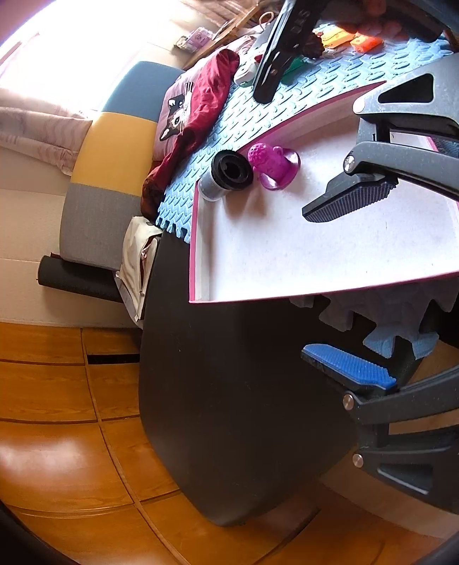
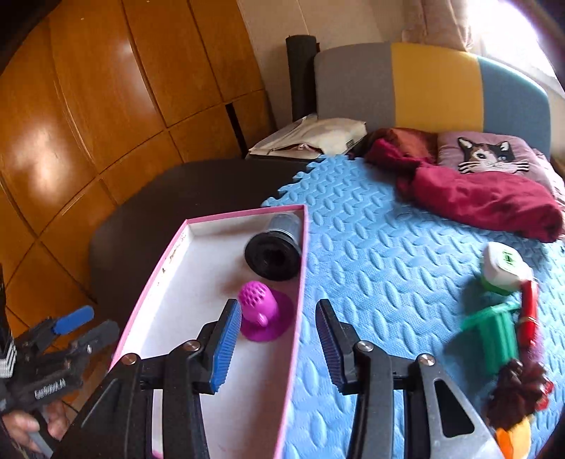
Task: Organize rigid objects
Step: 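Carry the magenta suction toy to the tray and release it with right gripper, then grasp the orange linked cubes with the left gripper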
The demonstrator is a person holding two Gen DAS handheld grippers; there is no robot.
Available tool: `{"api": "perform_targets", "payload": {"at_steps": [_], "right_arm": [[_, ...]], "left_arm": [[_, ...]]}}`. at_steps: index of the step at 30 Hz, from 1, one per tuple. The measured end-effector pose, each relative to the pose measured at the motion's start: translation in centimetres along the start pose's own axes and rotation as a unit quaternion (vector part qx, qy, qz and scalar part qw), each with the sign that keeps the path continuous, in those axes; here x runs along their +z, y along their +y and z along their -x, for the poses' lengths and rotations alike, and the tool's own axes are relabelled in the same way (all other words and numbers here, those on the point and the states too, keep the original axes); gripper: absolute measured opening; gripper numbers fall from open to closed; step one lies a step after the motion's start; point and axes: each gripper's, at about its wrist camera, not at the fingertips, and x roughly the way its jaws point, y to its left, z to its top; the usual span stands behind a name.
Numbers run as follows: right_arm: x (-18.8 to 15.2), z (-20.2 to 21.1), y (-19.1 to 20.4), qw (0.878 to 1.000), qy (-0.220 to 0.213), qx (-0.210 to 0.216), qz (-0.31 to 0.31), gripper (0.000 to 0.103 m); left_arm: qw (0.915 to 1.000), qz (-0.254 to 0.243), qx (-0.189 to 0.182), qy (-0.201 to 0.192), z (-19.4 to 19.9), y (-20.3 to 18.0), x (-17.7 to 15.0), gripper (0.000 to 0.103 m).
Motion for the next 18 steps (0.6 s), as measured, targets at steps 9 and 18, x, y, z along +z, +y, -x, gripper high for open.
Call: {"api": "perform_targets", "payload": {"at_steps": [9, 18], "right_arm": [[-2.2, 5.4, -5.0, 0.998, -0.019, -0.063, -0.024, 0.044], [-4.2, 11.9, -14.1, 0.967, -0.108, -0.186, -0.134, 0.044]], "left_arm": [[0.9996, -0.025, -0.015, -0.003, 0.6, -1.7, 0.1, 0.072], [0.9953, -0.079, -0.055, -0.004, 1.3, -5.3, 0.6, 0.072]]}}
